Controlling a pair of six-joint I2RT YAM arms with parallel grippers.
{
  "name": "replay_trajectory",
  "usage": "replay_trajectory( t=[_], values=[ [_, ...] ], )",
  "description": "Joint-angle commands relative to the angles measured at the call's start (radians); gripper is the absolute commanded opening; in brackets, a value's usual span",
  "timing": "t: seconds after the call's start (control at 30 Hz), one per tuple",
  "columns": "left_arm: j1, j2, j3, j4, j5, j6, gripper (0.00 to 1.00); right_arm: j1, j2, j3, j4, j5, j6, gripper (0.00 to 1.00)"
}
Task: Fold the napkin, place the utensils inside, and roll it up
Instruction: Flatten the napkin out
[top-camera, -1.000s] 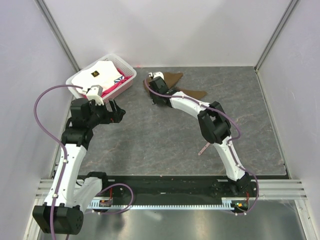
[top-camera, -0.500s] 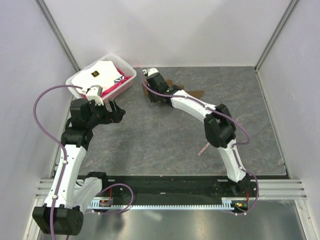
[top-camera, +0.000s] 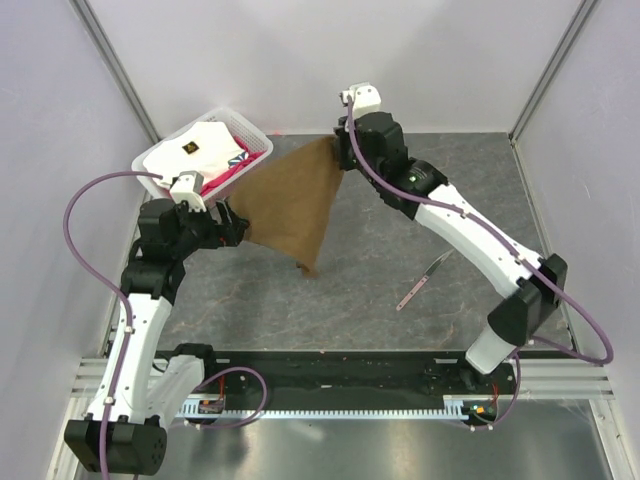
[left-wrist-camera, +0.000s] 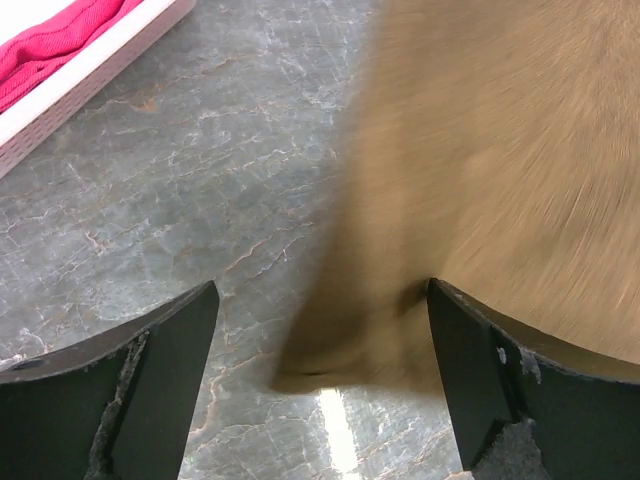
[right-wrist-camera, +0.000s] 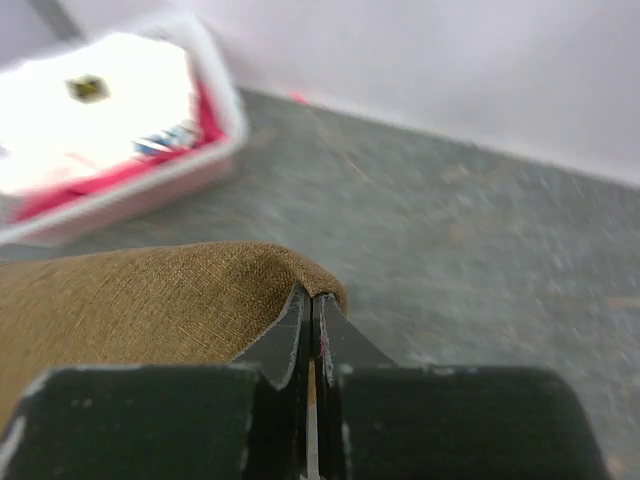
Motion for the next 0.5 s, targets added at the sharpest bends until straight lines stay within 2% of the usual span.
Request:
replay_trajectory(
  t=[0.0,0.07,0.1,0.17,0.2,0.3,0.47],
  values=[
    [-0.006,-0.021,-0.012,0.023,-0.008,-0.039,0.90,-0.115,0.142,-0.083,0.010,-0.031,-0.006,0.01],
    [-0.006,-0.027,-0.036,0.025,-0.008,-0.111,0.88,-0.152,0.190,-0.067,-0.001,-0.082,-0.023,0.17],
    [-0.007,-0.030,-0.049,0.025,-0.005,-0.139,0.86,-0.157,0.228,-0.055,-0.014,-0.094,-0.032,0.35],
    [-0.019,-0.042,-0.098,0.037,-0.006,-0.217,0.84,-0.159,0.244,-0.035,-0.053,-0.123,-0.029,0.50],
    [-0.026,-0.046,-0.119,0.046,-0.017,-0.240,0.82,-0.159,0.225,-0.046,-0.051,-0.131,-0.027,0.63],
    [-0.070,-0.047,-0.208,0.106,-0.064,-0.328,0.78,-0.160,0.153,-0.130,-0.036,-0.139,0.009,0.72],
    [-0.222,0.072,-0.245,0.224,-0.179,-0.408,0.71,-0.159,0.023,-0.320,-0.042,-0.143,0.065,0.75]
  ],
)
